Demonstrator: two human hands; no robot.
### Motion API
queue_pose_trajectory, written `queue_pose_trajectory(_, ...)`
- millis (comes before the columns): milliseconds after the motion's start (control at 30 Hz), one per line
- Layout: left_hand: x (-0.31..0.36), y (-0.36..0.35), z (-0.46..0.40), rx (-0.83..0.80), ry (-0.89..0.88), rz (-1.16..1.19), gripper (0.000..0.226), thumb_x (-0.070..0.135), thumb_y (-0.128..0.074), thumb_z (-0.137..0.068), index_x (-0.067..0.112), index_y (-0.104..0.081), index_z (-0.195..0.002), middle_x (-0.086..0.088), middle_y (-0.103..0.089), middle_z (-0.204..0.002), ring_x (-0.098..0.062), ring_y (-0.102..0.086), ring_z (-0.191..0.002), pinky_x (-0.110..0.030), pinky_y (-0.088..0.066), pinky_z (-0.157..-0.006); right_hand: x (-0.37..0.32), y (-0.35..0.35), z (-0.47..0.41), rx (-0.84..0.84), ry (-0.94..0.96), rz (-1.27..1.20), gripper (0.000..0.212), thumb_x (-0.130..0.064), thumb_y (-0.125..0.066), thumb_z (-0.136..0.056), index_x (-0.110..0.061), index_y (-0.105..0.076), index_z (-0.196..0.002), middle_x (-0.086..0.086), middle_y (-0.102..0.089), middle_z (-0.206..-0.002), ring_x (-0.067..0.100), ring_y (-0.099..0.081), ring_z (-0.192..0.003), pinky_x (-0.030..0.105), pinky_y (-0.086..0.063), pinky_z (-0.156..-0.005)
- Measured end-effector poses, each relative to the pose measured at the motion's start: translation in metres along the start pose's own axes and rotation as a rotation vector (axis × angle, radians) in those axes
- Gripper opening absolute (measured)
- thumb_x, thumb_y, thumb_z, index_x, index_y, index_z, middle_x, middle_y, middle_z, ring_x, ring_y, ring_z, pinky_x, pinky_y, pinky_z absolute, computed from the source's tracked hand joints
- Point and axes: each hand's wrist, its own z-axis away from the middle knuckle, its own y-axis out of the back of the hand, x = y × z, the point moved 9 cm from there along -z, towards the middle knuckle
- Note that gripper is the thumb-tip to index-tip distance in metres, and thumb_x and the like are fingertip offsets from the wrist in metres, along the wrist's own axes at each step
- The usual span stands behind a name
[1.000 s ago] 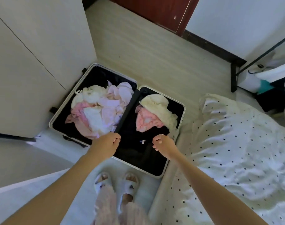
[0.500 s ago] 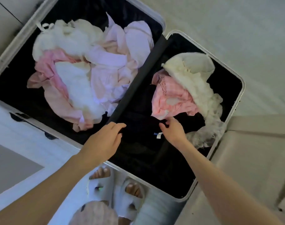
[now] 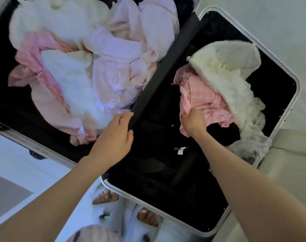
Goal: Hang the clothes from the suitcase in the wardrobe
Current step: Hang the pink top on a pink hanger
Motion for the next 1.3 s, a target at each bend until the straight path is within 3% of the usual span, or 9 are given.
queue_pose_trajectory(200,0.034,0.036,0.033,-0.085,0.055,0.02,0.05,0.018,-0.042,-0.095,0.017,-0.028,-0.143,-0.008,-0.036,-0.135,-0.028,-0.049,-0.114,-0.044,-0.044,-0.093,-0.004,0.056,0.065,-0.124,0.024,0.084,0.032,-0.02,-0.049,-0.092,-0.009,-0.039,-0.064,0.002,-0.042,-0.065,0.026,-0.046,-0.076,0.028,-0.03,-0.065)
queue_pose_trajectory(400,0.103,0.105,0.086,-0.096,0.045,-0.009,0.048,0.02,-0.04,-0.096,0.019,-0.028,-0.142,-0.005,-0.034,-0.14,-0.027,-0.047,-0.119,-0.038,-0.04,-0.093,-0.033,0.153,0.141,-0.188,0.059,0.142,0.015,-0.013,-0.047,-0.089,0.0,-0.053,-0.091,0.005,-0.045,-0.075,0.019,-0.044,-0.061,0.026,-0.029,-0.05)
queue_pose_trajectory(533,0.153,0.16,0.128,-0.098,0.026,-0.039,0.044,0.022,-0.037,-0.097,0.019,-0.03,-0.141,-0.004,-0.034,-0.141,-0.027,-0.049,-0.114,-0.037,-0.04,-0.088,-0.059,0.22,0.199,-0.232,0.003,0.009,0.029,-0.009,-0.048,-0.081,-0.014,-0.033,-0.057,0.001,-0.033,-0.056,0.018,-0.033,-0.052,0.024,-0.022,-0.047)
queue_pose_trajectory(633,0.191,0.201,0.168,-0.095,0.003,-0.05,0.043,0.021,-0.037,-0.098,0.019,-0.03,-0.141,-0.007,-0.034,-0.142,-0.027,-0.048,-0.117,-0.036,-0.039,-0.092,-0.083,0.261,0.251,-0.266,-0.06,-0.108,0.032,-0.01,-0.054,-0.081,-0.015,-0.032,-0.057,0.0,-0.03,-0.058,0.015,-0.027,-0.05,0.025,-0.023,-0.048)
queue_pose_trajectory(733,0.225,0.239,0.215,-0.066,-0.01,-0.051,0.041,0.021,-0.037,-0.098,0.018,-0.035,-0.139,-0.007,-0.037,-0.141,-0.025,-0.047,-0.121,-0.033,-0.037,-0.094,-0.11,0.286,0.312,-0.35,-0.049,-0.193,0.028,-0.017,-0.056,-0.086,-0.016,-0.044,-0.061,-0.001,-0.043,-0.058,0.014,-0.038,-0.052,0.021,-0.033,-0.049)
queue_pose_trajectory(867,0.24,0.266,0.277,-0.062,0.012,0.04,0.039,0.022,-0.044,-0.096,0.02,-0.042,-0.135,-0.008,-0.048,-0.131,-0.025,-0.054,-0.109,-0.037,-0.043,-0.094,-0.136,0.299,0.383,-0.445,-0.028,-0.353,0.016,-0.015,-0.055,-0.084,-0.011,-0.049,-0.07,-0.005,-0.039,-0.036,0.017,-0.039,-0.049,0.026,-0.042,-0.057)
queue_pose_trajectory(1067,0.246,0.283,0.385,-0.043,0.051,0.244,0.051,0.025,-0.06,-0.089,0.016,-0.041,-0.136,-0.004,-0.05,-0.132,-0.019,-0.05,-0.117,-0.026,-0.037,-0.094,-0.158,0.298,0.484,-0.537,0.024,-0.389,0.007,-0.015,-0.049,-0.088,-0.009,-0.052,-0.087,0.005,-0.051,-0.067,0.018,-0.053,-0.061,0.025,-0.047,-0.053)
queue_pose_trajectory(1200,0.225,0.296,0.453,0.015,0.093,0.372,0.062,0.033,-0.066,-0.083,0.022,-0.038,-0.137,0.002,-0.048,-0.132,-0.009,-0.046,-0.103,-0.02,-0.035,-0.088,-0.182,0.275,0.557,-0.673,0.067,-0.454,0.019,-0.01,-0.045,-0.089,-0.012,-0.047,-0.07,-0.001,-0.043,-0.048,0.016,-0.052,-0.058,0.026,-0.038,-0.058)
queue_pose_trajectory(1300,0.205,0.308,0.494,0.062,0.138,0.413,0.051,0.032,-0.066,-0.084,0.018,-0.047,-0.128,0.003,-0.051,-0.13,-0.009,-0.049,-0.1,-0.019,-0.037,-0.086,-0.199,0.255,0.611,-0.773,0.109,-0.473,0.025,-0.006,-0.041,-0.091,-0.011,-0.048,-0.067,-0.004,-0.045,-0.04,0.008,-0.049,-0.04,0.025,-0.033,-0.06)
